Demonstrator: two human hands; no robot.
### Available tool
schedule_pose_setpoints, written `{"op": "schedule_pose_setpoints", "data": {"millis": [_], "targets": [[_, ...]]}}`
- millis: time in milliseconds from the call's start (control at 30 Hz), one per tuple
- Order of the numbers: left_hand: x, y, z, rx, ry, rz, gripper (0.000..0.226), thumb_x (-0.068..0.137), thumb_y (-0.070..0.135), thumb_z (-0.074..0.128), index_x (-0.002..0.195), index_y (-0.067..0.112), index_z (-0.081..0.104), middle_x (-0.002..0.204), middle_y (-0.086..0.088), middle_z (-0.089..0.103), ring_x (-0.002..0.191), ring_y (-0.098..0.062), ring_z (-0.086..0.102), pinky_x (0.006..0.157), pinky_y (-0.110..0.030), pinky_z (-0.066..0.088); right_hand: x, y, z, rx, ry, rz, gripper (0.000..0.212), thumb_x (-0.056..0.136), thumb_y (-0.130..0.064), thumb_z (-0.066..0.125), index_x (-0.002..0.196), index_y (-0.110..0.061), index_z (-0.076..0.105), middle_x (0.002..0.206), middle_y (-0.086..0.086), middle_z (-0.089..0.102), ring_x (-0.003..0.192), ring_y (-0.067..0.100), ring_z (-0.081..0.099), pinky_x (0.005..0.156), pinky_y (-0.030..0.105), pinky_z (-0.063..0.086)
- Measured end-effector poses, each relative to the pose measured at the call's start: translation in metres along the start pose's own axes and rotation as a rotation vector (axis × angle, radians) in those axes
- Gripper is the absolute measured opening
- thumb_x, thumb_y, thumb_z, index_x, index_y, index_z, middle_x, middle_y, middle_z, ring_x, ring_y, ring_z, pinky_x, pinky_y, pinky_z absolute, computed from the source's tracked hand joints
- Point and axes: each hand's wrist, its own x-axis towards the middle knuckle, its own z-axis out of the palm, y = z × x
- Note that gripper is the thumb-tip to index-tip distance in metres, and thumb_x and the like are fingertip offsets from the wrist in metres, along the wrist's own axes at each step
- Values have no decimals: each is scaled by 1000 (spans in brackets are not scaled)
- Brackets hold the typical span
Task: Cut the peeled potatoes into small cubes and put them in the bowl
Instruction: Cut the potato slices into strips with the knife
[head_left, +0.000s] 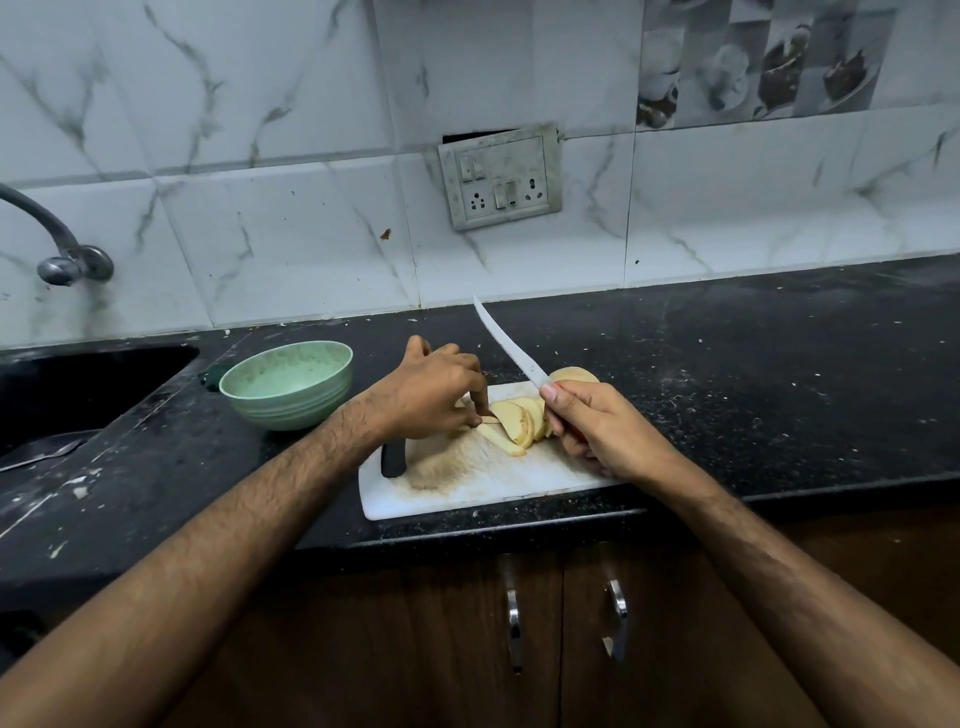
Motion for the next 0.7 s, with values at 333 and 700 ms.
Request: {"op": "schedule_pose_setpoints", "data": {"millis": [333, 700], "targets": [[-18, 11, -22, 32, 163, 6, 17, 87, 45, 61, 89, 28, 62, 82, 15, 57, 86, -9, 48, 83, -37, 23, 0, 1, -1, 41, 7, 18, 41, 105, -35, 41, 76, -8, 49, 45, 1, 35, 35, 11, 22, 37, 17, 18], [-72, 34, 7, -370, 319, -184, 5, 90, 32, 68, 94, 32, 72, 79, 19, 64, 90, -4, 58, 93, -44, 32, -5, -26, -4, -239, -68, 120, 43, 105, -37, 43, 74, -10, 52, 46, -1, 40, 36, 10, 30, 36, 19, 25]]}}
